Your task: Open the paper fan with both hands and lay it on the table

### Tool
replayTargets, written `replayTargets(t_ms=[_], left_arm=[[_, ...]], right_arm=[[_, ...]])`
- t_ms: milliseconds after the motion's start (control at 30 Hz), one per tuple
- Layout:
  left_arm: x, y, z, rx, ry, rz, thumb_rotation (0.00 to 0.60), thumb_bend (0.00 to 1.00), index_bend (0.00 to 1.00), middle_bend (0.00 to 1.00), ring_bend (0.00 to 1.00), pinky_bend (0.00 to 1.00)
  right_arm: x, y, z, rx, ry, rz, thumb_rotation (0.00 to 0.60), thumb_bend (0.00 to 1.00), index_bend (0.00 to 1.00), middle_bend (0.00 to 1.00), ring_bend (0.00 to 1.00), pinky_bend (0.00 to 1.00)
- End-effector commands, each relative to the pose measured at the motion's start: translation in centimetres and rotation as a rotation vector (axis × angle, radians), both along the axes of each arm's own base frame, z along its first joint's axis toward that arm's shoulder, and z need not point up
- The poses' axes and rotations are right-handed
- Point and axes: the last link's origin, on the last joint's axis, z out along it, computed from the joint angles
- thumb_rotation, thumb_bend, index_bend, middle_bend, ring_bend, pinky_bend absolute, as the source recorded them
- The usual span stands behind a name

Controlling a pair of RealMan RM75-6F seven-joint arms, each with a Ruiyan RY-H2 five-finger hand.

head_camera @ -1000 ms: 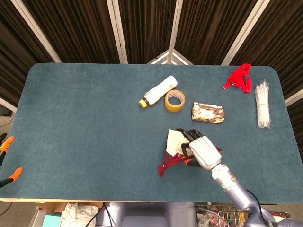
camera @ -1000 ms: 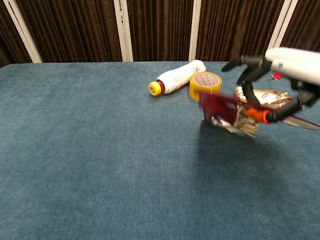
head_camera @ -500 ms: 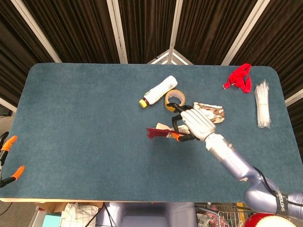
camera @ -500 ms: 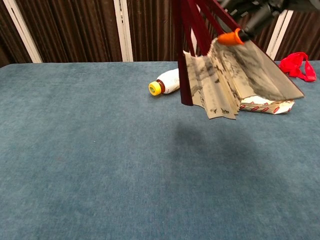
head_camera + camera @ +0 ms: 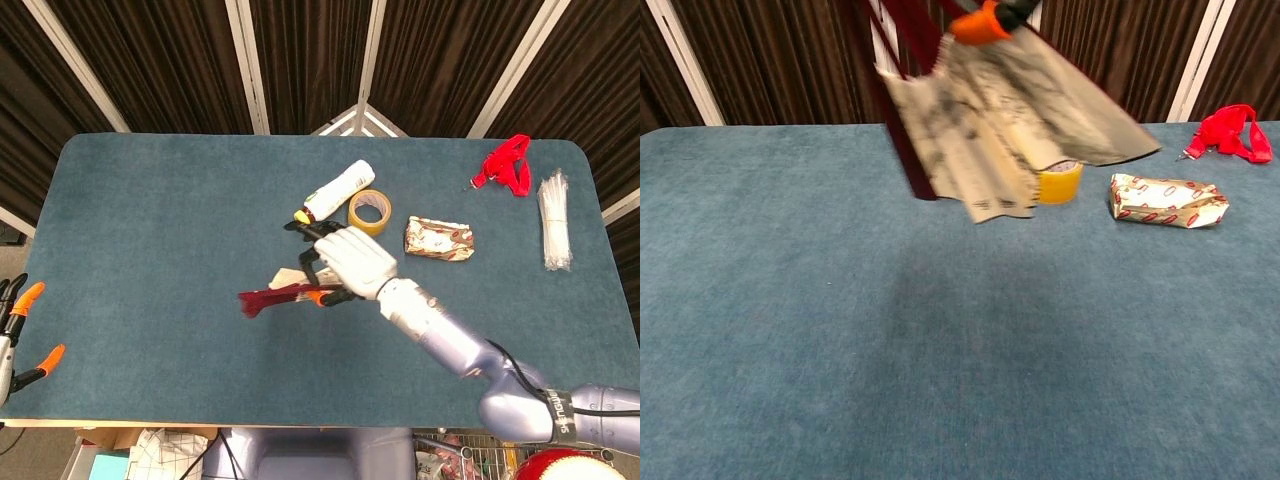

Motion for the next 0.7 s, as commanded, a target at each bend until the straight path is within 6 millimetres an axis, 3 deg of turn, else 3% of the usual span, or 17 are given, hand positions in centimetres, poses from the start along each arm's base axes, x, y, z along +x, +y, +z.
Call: replayTargets(t_ms=[33, 333, 700], left_arm=[[0.5, 0.2, -0.1, -0.006, -0.031, -0.018, 0.600, 0.28, 0.13, 0.03, 0.00, 0.10], [2.4, 1.7, -0.8, -0.049, -0.123, -0.066, 0.600, 0.28, 0.18, 0.04, 0.00, 0.10], [4.1, 4.5, -3.4, -0.185, -0.276, -0.059, 0.600, 0.28, 0.23, 0.05, 0.00, 0.10]], right_arm=[[3.2, 1.6, -1.1, 0.010, -0.014, 0.053, 0.600, 0.46, 0.74, 0.14, 0.24, 0.19], [8.4, 4.4, -4.0, 0.004, -0.035, 0.120, 0.600, 0.46, 0.74, 0.14, 0.24, 0.19], [11.4, 7.5, -6.2, 0.031, -0.127, 0.082, 0.600, 0.46, 0.75, 0.14, 0.24, 0.19]])
